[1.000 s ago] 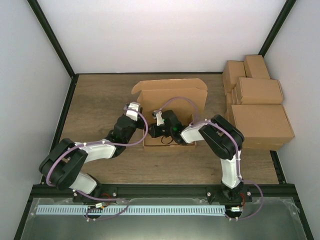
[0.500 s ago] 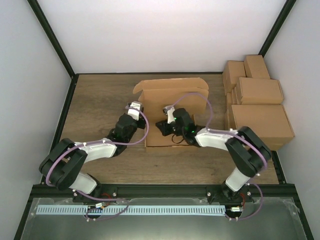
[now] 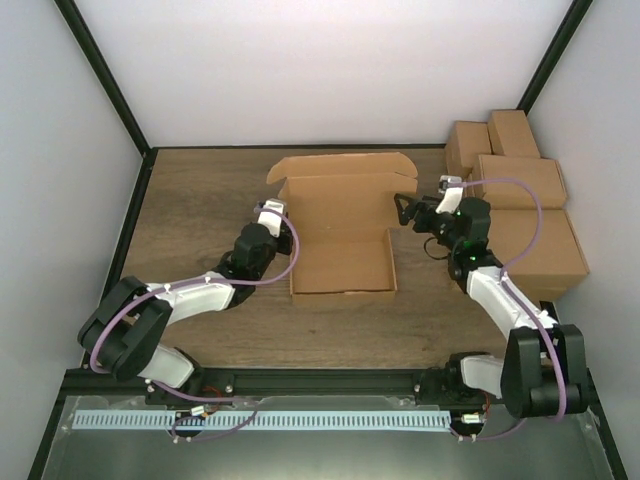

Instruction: Fold the paper box

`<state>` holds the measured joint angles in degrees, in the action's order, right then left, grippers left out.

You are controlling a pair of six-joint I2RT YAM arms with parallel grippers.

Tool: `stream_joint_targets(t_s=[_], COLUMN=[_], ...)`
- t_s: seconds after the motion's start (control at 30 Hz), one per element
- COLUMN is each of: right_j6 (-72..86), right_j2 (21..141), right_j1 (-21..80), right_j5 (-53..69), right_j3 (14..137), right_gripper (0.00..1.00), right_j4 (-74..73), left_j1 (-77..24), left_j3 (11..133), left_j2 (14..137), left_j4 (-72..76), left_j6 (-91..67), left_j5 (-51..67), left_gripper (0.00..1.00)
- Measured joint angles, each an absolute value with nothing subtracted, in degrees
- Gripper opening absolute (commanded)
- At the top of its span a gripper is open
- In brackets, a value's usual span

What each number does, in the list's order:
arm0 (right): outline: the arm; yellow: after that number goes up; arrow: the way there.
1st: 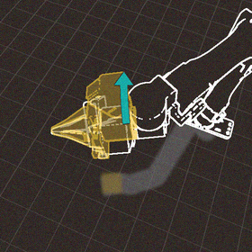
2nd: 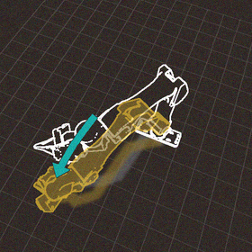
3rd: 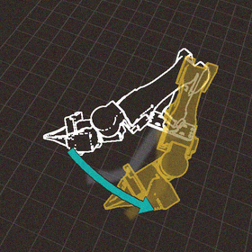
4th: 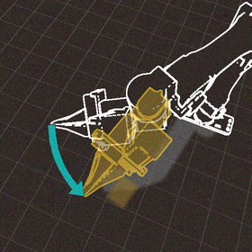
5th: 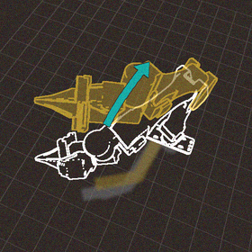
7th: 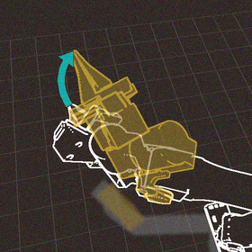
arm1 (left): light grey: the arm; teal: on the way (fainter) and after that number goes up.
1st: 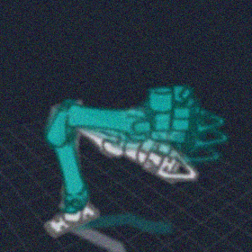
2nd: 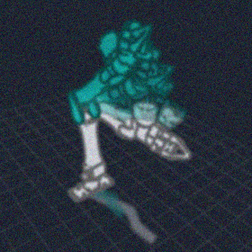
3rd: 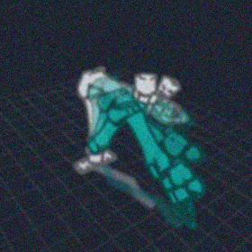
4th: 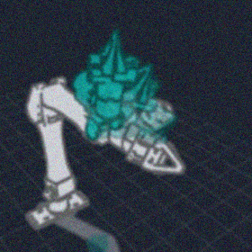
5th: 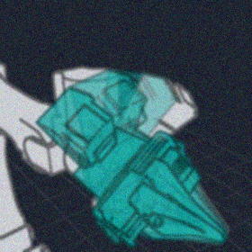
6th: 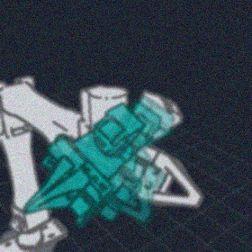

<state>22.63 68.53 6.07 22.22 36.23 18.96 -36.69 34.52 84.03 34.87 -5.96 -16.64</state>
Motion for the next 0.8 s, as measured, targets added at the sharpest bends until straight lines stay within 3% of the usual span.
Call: stream_joint_targets(t_s=[0.23,0.33,0.53,0.8], right_j6=[21.3,19.5,16.6,15.4], right_j2=[72.1,75.0,78.1,77.3], right_j1=[2.6,2.6,2.5,5.2], right_j5=[28.8,31.5,33.5,30.9], right_j3=[38.3,42.2,46.5,46.9], right_gripper=[0.98,0.92,0.51,0.13], right_j4=[19.6,19.1,18.0,13.8], left_j1=[-36.7,-36.7,-36.7,-36.7], left_j3=[34.6,34.8,34.8,35.1], left_j2=[84.1,84.1,84.1,84.2], left_j4=[34.7,34.5,34.3,34.2], left_j6=[-6.2,-6.2,-6.2,-6.4], left_j5=[-16.6,-16.6,-16.6,-16.6], left_gripper=[0.04,0.04,0.04,0.04])
